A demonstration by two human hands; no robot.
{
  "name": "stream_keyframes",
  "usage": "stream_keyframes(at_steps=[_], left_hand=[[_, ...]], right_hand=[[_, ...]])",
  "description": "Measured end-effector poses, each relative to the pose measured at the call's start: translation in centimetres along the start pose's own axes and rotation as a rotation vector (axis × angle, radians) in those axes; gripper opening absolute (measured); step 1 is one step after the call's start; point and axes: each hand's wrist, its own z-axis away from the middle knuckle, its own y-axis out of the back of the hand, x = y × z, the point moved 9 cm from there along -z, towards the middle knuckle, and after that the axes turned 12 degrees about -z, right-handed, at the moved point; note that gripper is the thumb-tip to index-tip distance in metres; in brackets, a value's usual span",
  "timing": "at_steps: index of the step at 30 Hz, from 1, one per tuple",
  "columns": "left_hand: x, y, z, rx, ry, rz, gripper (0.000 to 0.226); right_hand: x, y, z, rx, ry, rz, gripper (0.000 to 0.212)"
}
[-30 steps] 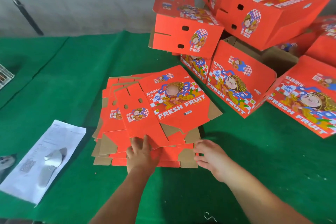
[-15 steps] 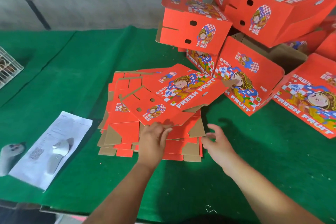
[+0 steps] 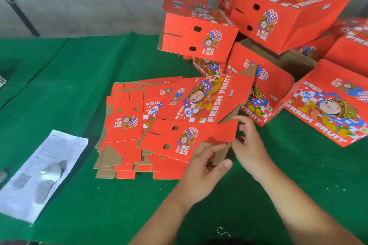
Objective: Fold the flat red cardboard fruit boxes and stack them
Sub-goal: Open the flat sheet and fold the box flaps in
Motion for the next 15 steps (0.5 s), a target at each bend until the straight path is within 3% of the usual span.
stream_keyframes(at_steps=[3, 5, 8, 11, 15], left_hand=[[-0.8, -2.2, 0.1, -0.104, 0.042, 0.022, 0.039], [-1.0, -3.5, 0.2, -0.143, 0.114, 0.107, 0.041], [-0.3, -6.2, 0.2, -0.224, 0.153, 0.195, 0.042], [0.6, -8.2, -0.3, -0.265, 0.114, 0.135, 0.044], [0.7, -8.3, -1.4, -0.112, 0.127, -0.115, 0.045]], right_hand=[[3.4, 1.1, 0.9, -0.013, -0.307, -0.302, 0.036], [4.4, 1.2, 1.7, -0.002, -0.392, -0.432, 0.026], [4.8, 4.1, 2.1, 0.15, -0.324, -0.15, 0.01], [4.6, 6.6, 2.0, 0.206, -0.285, -0.055, 0.014], [1.6, 11.9, 1.0, 0.304, -0.039, 0.169, 0.017]])
